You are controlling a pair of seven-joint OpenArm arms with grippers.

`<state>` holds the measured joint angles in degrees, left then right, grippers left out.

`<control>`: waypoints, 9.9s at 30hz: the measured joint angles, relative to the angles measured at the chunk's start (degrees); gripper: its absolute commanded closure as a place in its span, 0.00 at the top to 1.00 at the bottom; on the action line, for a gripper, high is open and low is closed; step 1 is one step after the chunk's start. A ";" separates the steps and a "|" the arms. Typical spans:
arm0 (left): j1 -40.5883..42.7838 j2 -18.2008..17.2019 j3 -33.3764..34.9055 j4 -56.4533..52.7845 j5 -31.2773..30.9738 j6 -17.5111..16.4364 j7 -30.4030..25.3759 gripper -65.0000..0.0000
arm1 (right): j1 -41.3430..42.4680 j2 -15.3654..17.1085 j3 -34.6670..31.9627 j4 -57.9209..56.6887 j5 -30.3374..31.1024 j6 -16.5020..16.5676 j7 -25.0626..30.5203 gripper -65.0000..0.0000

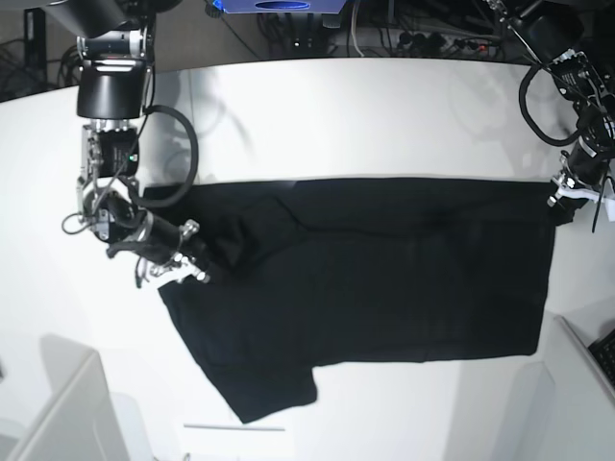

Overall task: Fold the T-shirt properly
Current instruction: 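Drag the shirt toward the robot with both grippers, folding the sleeve, then pull the held shoulder edge further back and release both grippers, then move both grippers to the shirt's side edges near the hem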

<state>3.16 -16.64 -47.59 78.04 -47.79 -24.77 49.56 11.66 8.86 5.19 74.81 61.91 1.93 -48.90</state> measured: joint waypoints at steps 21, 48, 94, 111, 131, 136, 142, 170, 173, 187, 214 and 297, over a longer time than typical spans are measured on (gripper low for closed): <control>-6.19 0.04 -0.61 -1.40 5.55 0.46 0.33 0.75 | -0.81 0.22 -1.33 0.00 0.07 0.00 3.32 0.34; 9.01 4.44 -15.98 7.41 4.85 -0.44 -0.02 0.81 | -35.19 -1.70 8.20 26.84 0.72 -19.30 25.44 0.55; -3.61 2.23 -3.28 -16.24 4.26 -0.48 -7.32 0.00 | -22.73 0.87 2.19 5.46 2.43 -10.58 27.47 0.00; -5.22 -0.46 -7.87 0.66 4.11 -0.04 9.11 0.00 | -21.31 0.26 5.42 27.12 1.75 -28.94 12.94 0.00; 6.91 0.13 -12.72 4.72 4.22 -0.50 15.82 0.00 | -35.85 1.55 9.33 31.23 8.50 -36.20 12.74 0.00; 10.12 0.13 -12.70 4.72 4.07 -0.96 15.69 0.00 | -39.34 1.55 9.44 31.21 8.44 -36.04 12.68 0.00; 14.27 0.15 -12.57 4.72 4.00 -5.27 15.45 0.00 | -42.84 1.53 9.44 31.39 4.87 -34.95 12.70 0.00; 21.46 1.09 -12.33 4.72 4.24 -7.85 9.11 0.04 | -45.42 1.22 9.42 31.47 0.68 -29.33 12.63 0.15; 21.49 1.09 -12.66 4.72 4.48 -7.74 8.90 0.26 | -46.07 1.27 9.44 31.50 0.66 -29.27 13.20 0.38; 21.44 0.85 -19.28 12.92 4.35 -7.39 8.41 0.59 | -48.06 1.27 10.71 38.53 -0.76 -29.79 13.25 0.40; -3.67 -3.87 -2.56 10.16 25.24 -7.82 8.68 0.57 | 4.24 3.30 11.72 -5.46 -17.46 10.01 2.97 0.61; -34.53 -12.07 14.32 -48.87 38.34 -6.97 -16.39 0.83 | 20.98 3.96 -18.69 -43.06 -16.09 22.60 20.61 0.00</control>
<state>-31.38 -28.71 -33.28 29.17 -9.45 -31.75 33.17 32.64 12.82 -13.50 31.75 45.82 24.53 -28.29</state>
